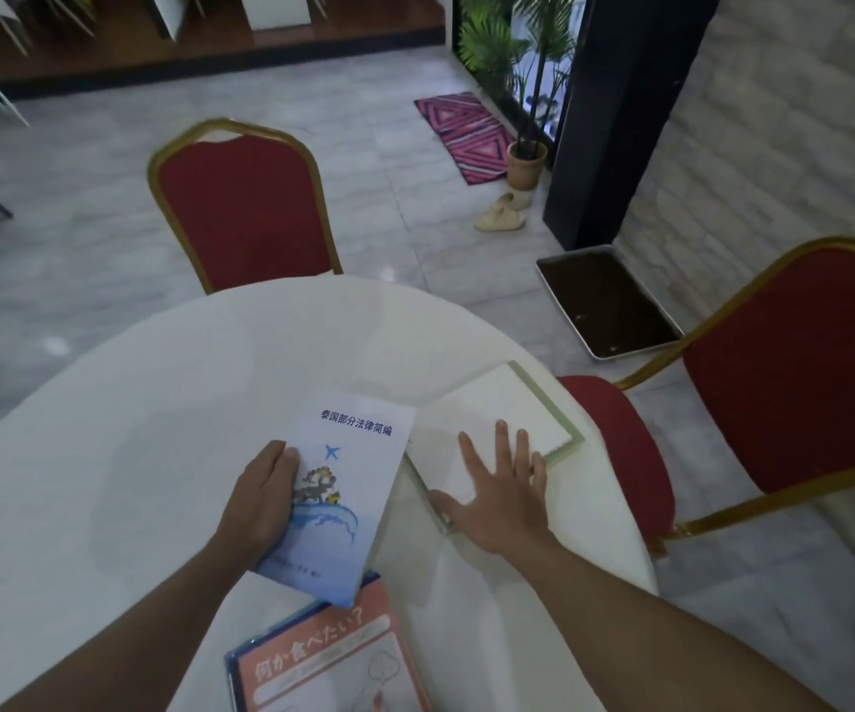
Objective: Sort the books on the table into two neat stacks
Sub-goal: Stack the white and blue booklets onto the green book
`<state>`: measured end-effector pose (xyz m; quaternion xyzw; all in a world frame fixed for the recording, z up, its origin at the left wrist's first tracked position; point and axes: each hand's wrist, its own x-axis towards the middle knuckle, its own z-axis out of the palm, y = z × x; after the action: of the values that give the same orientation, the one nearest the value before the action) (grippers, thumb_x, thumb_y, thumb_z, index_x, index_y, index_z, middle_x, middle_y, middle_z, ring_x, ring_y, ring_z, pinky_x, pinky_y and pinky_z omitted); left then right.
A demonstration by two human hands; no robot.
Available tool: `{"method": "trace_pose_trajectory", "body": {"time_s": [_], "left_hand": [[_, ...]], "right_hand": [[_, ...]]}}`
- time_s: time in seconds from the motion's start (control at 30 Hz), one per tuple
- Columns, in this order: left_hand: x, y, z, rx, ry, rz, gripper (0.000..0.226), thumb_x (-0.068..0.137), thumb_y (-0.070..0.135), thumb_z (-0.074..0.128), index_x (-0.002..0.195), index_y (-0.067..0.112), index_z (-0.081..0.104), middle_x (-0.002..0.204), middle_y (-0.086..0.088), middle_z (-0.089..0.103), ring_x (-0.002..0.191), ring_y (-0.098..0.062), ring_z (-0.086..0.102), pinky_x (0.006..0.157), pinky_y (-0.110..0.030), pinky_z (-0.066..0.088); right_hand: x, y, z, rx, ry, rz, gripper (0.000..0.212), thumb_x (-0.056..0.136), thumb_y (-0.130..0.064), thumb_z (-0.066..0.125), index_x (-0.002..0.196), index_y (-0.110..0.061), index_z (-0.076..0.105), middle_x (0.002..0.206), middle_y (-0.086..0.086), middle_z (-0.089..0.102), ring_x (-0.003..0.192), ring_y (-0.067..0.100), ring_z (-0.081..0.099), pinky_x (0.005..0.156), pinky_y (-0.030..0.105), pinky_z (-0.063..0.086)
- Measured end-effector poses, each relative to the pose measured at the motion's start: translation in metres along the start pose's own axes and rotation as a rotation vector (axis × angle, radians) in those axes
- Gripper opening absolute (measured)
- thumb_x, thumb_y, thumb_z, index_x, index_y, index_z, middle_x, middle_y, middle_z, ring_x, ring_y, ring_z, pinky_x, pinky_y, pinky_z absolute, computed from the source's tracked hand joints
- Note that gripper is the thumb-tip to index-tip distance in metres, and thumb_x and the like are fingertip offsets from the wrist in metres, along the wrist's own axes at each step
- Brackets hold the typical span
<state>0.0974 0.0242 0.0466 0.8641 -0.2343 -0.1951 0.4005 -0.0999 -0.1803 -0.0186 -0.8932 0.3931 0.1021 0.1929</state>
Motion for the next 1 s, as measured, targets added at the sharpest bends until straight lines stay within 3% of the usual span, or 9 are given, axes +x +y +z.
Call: {"method": "trace_pose_trajectory", "body": {"time_s": [0.07, 0.13, 0.23, 0.33, 0.43, 0.6, 0.73, 0.9, 1.0], "left_hand": [[0.007, 0.013, 0.005, -0.022, -0.031, 0.017, 0.035, 0.104, 0.022, 0.038, 0.077, -0.001, 0.043, 0.078, -0.021, 0.056, 0.07, -0.029, 0.051, 0.071, -0.044, 0.043], [0.016, 0.029, 0.011, -0.047, -0.071, 0.042, 0.035, 0.103, 0.021, 0.039, 0.075, 0.0, 0.04, 0.077, -0.022, 0.054, 0.068, -0.022, 0.047, 0.07, -0.041, 0.04], [0.033, 0.057, 0.025, -0.083, -0.137, 0.098, 0.035, 0.1, 0.026, 0.04, 0.075, 0.002, 0.042, 0.076, -0.018, 0.053, 0.069, -0.021, 0.047, 0.072, -0.041, 0.041], [0.048, 0.08, 0.046, -0.034, -0.203, 0.138, 0.033, 0.099, 0.032, 0.038, 0.075, 0.009, 0.045, 0.079, -0.016, 0.057, 0.071, -0.024, 0.052, 0.075, -0.045, 0.045], [0.061, 0.095, 0.069, 0.086, -0.254, 0.178, 0.032, 0.102, 0.034, 0.035, 0.077, 0.016, 0.045, 0.077, 0.0, 0.058, 0.073, -0.017, 0.054, 0.075, -0.041, 0.043], [0.088, 0.107, 0.113, 0.333, -0.346, 0.207, 0.026, 0.098, 0.035, 0.033, 0.102, 0.019, 0.053, 0.104, -0.015, 0.06, 0.098, -0.036, 0.059, 0.091, -0.044, 0.047], [0.093, 0.116, 0.146, 0.436, -0.366, 0.201, 0.035, 0.097, 0.012, 0.049, 0.13, 0.002, 0.051, 0.129, -0.024, 0.043, 0.107, -0.04, 0.057, 0.101, -0.036, 0.042], [0.087, 0.109, 0.163, 0.518, -0.365, 0.168, 0.043, 0.092, 0.018, 0.051, 0.13, -0.002, 0.054, 0.131, -0.029, 0.043, 0.118, -0.043, 0.05, 0.105, -0.037, 0.038], [0.082, 0.098, 0.165, 0.554, -0.321, 0.202, 0.04, 0.091, 0.014, 0.058, 0.127, -0.004, 0.058, 0.125, -0.031, 0.051, 0.121, -0.043, 0.047, 0.104, -0.039, 0.033]], "right_hand": [[-0.003, -0.002, -0.005, 0.118, 0.034, 0.027, 0.083, 0.085, -0.084, 0.021, 0.157, -0.045, 0.012, 0.169, 0.0, -0.015, 0.153, 0.024, -0.023, 0.121, 0.048, -0.012], [-0.008, -0.006, -0.012, 0.311, 0.098, 0.028, 0.076, 0.087, -0.08, 0.019, 0.149, -0.041, 0.04, 0.167, -0.003, 0.019, 0.154, 0.02, 0.004, 0.119, 0.047, 0.001], [-0.016, -0.013, -0.022, 0.894, 0.14, -0.003, 0.075, 0.089, -0.08, 0.024, 0.104, -0.023, 0.071, 0.111, 0.0, 0.071, 0.113, 0.016, 0.06, 0.094, 0.038, 0.038], [-0.013, -0.016, -0.038, 1.406, 0.067, 0.214, 0.077, 0.093, -0.073, 0.033, 0.122, -0.013, 0.07, 0.108, 0.009, 0.077, 0.102, 0.018, 0.07, 0.092, 0.034, 0.049], [-0.007, -0.007, -0.053, 1.657, 0.025, 0.294, 0.059, 0.099, -0.062, 0.036, 0.109, -0.016, 0.073, 0.099, 0.016, 0.078, 0.084, 0.024, 0.073, 0.077, 0.037, 0.057], [-0.003, 0.008, -0.048, 1.566, 0.156, 0.427, 0.021, 0.093, -0.015, 0.062, 0.104, 0.002, 0.063, 0.094, 0.015, 0.076, 0.077, 0.028, 0.074, 0.065, 0.039, 0.063], [0.002, 0.018, -0.026, 1.305, 0.242, 0.574, 0.03, 0.069, -0.039, 0.063, 0.087, -0.015, 0.068, 0.085, 0.001, 0.077, 0.081, 0.027, 0.074, 0.078, 0.049, 0.062], [0.001, 0.028, -0.028, 1.127, 0.265, 0.633, 0.023, 0.084, -0.032, 0.071, 0.082, -0.01, 0.064, 0.086, 0.004, 0.075, 0.068, 0.019, 0.071, 0.069, 0.031, 0.061], [0.006, 0.031, -0.022, 1.009, 0.247, 0.611, 0.037, 0.073, -0.049, 0.077, 0.07, -0.016, 0.06, 0.076, 0.003, 0.074, 0.069, 0.025, 0.073, 0.072, 0.039, 0.062]]}}
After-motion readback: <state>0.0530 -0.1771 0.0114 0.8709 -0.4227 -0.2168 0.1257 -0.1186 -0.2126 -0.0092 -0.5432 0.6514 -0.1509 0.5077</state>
